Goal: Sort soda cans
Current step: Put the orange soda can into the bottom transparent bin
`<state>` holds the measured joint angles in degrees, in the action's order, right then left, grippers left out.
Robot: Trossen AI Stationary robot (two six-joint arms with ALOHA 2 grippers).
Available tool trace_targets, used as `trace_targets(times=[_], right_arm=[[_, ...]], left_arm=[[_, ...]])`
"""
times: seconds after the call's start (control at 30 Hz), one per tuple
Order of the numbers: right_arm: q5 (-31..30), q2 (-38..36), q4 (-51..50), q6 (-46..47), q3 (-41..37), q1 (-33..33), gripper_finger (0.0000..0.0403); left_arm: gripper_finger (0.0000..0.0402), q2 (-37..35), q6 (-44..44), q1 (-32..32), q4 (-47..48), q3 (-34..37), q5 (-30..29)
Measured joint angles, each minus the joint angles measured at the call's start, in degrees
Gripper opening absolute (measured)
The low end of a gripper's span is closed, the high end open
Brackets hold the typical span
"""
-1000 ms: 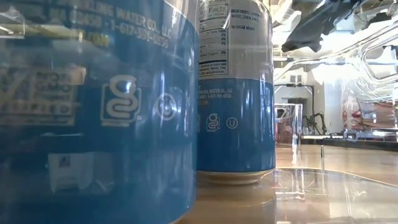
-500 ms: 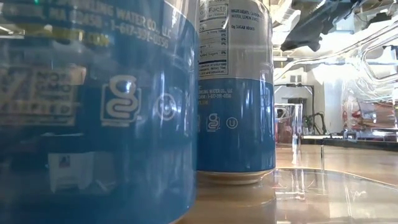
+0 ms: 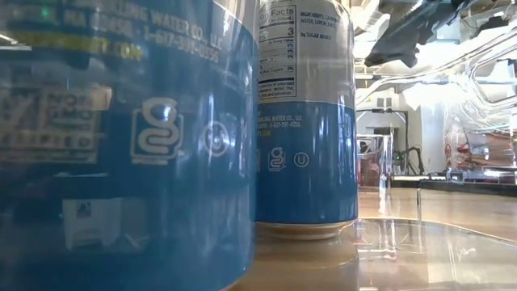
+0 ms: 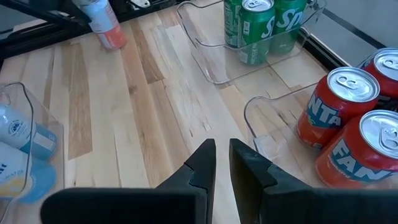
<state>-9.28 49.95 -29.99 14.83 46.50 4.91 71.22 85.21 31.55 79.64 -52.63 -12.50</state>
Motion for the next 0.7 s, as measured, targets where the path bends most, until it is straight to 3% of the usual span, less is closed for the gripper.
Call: trace_targets(times=[0.33,0.53,0.7], right_arm=[[0.09,0.02,-0.21,1.30,0.00,0.00,0.0066],[0.13,0.02,-0.19,1.38,0.00,0.00,0.0066],[0.17,0.02,-0.21,1.21,0.00,0.00,0.0066]], left_arm=[[0.0299,-0.20,-2.04,-0.02,-7.09,3.71,1.71],[0.0299,0.07,1.23,-0.15,-8.68,1.97,1.48],[0.0299,0.11,-2.00,-0.17,-12.10,-2.16,-0.85]])
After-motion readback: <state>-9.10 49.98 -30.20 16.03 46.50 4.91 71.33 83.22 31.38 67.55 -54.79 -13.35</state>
